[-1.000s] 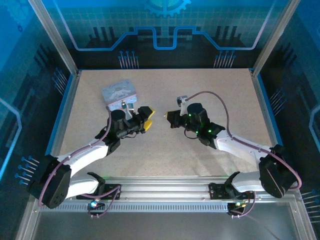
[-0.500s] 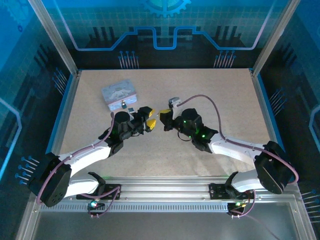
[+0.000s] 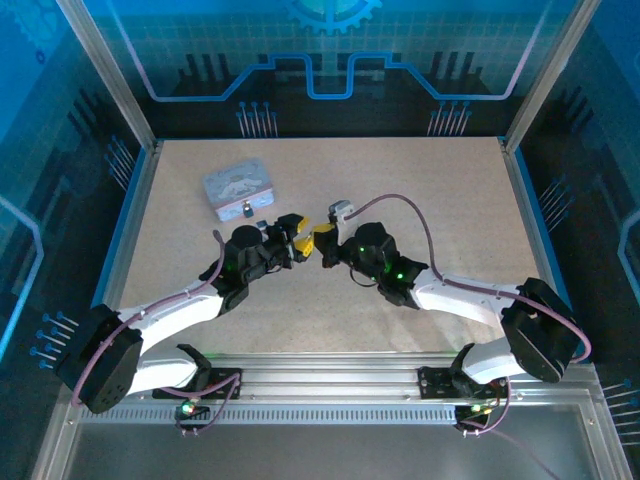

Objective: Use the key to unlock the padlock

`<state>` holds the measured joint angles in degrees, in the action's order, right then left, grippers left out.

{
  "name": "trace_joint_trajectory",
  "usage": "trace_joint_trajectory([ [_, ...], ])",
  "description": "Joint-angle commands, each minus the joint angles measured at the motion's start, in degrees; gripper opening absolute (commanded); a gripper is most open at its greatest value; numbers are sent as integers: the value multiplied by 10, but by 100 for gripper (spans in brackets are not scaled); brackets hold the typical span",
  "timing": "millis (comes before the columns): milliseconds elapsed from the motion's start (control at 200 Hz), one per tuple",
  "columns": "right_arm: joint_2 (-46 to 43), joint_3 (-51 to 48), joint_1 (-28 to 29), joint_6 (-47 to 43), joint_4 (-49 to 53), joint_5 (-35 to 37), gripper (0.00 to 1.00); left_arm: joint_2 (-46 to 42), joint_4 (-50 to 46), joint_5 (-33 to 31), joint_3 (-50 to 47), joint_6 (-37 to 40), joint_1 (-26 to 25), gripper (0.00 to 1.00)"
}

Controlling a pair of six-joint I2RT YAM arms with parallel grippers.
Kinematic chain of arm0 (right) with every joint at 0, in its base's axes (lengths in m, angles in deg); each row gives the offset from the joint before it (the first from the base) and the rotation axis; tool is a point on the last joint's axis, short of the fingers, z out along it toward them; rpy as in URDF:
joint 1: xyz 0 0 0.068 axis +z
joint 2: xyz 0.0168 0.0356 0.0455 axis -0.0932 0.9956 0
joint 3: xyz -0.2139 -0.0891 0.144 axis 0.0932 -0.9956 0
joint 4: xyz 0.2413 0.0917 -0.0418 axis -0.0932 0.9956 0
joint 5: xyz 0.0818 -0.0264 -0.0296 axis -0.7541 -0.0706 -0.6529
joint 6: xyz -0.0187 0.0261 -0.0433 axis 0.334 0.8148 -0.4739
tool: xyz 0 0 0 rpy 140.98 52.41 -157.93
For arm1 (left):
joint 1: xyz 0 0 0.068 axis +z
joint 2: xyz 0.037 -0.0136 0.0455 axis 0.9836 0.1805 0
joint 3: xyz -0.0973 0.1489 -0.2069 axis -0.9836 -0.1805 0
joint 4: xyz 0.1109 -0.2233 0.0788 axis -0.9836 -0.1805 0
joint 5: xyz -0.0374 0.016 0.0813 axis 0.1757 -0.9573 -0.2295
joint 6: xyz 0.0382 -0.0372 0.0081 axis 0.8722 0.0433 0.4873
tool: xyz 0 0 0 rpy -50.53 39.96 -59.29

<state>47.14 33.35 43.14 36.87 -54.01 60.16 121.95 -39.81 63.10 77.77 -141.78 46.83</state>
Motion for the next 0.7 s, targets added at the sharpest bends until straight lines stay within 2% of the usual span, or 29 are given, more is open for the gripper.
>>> trace_joint_trajectory([
  [0,9,1,9,-12,-21,11,0,1,13,-16,-10,-13,-4,47],
  [200,4,-7,11,-12,-20,14,0,1,15,-20,-13,-14,-4,28],
  [695,-20,-19,10,-11,-21,18,1,1,4,-22,-14,-5,-4,8],
])
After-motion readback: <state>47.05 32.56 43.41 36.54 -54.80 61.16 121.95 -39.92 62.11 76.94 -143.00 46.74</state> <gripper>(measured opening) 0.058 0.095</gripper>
